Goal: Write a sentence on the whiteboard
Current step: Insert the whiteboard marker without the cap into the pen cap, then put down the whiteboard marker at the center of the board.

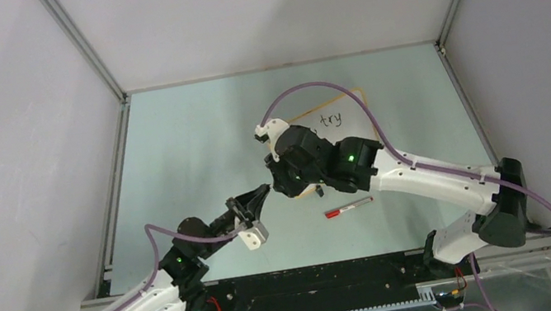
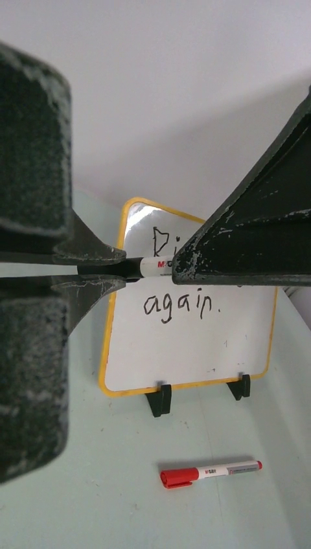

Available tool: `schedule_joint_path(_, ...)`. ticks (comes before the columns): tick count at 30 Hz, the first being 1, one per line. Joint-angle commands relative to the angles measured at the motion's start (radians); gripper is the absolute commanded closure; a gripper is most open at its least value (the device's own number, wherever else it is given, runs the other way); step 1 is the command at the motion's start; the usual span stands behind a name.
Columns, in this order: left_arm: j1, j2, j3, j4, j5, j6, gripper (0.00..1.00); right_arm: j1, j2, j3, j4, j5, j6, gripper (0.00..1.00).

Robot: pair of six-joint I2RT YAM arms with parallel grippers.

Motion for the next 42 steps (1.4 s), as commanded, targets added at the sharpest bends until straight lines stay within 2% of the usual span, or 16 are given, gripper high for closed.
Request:
schedule_joint_path(1, -0.03, -0.005, 0.022, 0.294, 0.184, -0.106, 1.0, -0.024, 0.057, -0.009, 0.161, -0.049, 0.015, 1.0)
schedule_joint_path(9, -0.031, -0.083, 0.018, 0.12, 0.097, -0.3, 1.0, -0.087, -0.005, -0.028, 0.002, -0.053, 0.03, 1.0)
schedule_joint_path(14, -0.03, -0.227, -0.052, 0.126, -0.179, -0.578, 0.75, -0.113, -0.099, -0.092, 0.028, -0.059, 0.019, 1.0)
schedule_joint_path(15, -0.03, -0.264, -0.058, 0.128, -0.282, -0.666, 0.68, -0.113, -0.106, -0.101, 0.04, -0.06, 0.02, 1.0)
schedule_joint_path(16, -0.03, -0.281, -0.058, 0.119, -0.39, -0.713, 0.64, -0.106, -0.117, -0.126, 0.072, -0.056, 0.023, 1.0)
schedule_joint_path(17, -0.03, -0.314, -0.048, 0.063, -0.443, -0.818, 0.56, -0.101, -0.123, -0.142, 0.091, -0.052, 0.026, 1.0)
schedule_joint_path(18, -0.03, -0.328, -0.015, 0.015, -0.55, -0.923, 0.54, -0.092, -0.133, -0.18, 0.136, -0.04, 0.035, 1.0)
schedule_joint_path(19, -0.03, -0.347, 0.011, -0.09, -0.592, -0.96, 0.51, -0.088, -0.137, -0.227, 0.16, -0.034, 0.04, 1.0)
schedule_joint_path(24, -0.029, -0.252, 0.256, -0.526, -0.852, -1.175, 0.46, -0.065, -0.165, -0.426, 0.466, -0.026, 0.113, 1.0)
schedule_joint_path(27, -0.021, -0.168, 0.408, -0.731, -1.001, -1.282, 0.43, -0.012, -0.108, -0.474, 0.612, 0.095, 0.102, 1.0)
schedule_joint_path(31, 0.035, -0.103, 0.545, -1.002, -1.062, -1.426, 0.36, 0.043, -0.006, -0.473, 0.773, 0.204, 0.043, 1.0)
schedule_joint_path(33, 0.072, -0.114, 0.577, -1.058, -1.054, -1.449, 0.36, 0.061, 0.041, -0.463, 0.823, 0.236, 0.019, 1.0)
schedule_joint_path(36, 0.098, -0.149, 0.589, -1.095, -1.05, -1.461, 0.35, 0.071, 0.116, -0.433, 0.861, 0.245, -0.005, 0.96)
schedule_joint_path(38, 0.102, -0.174, 0.586, -1.107, -1.053, -1.46, 0.35, 0.075, 0.153, -0.412, 0.868, 0.246, -0.01, 0.89)
schedule_joint_path(42, 0.104, -0.201, 0.564, -1.113, -1.057, -1.466, 0.35, 0.073, 0.214, -0.367, 0.87, 0.245, -0.013, 0.86)
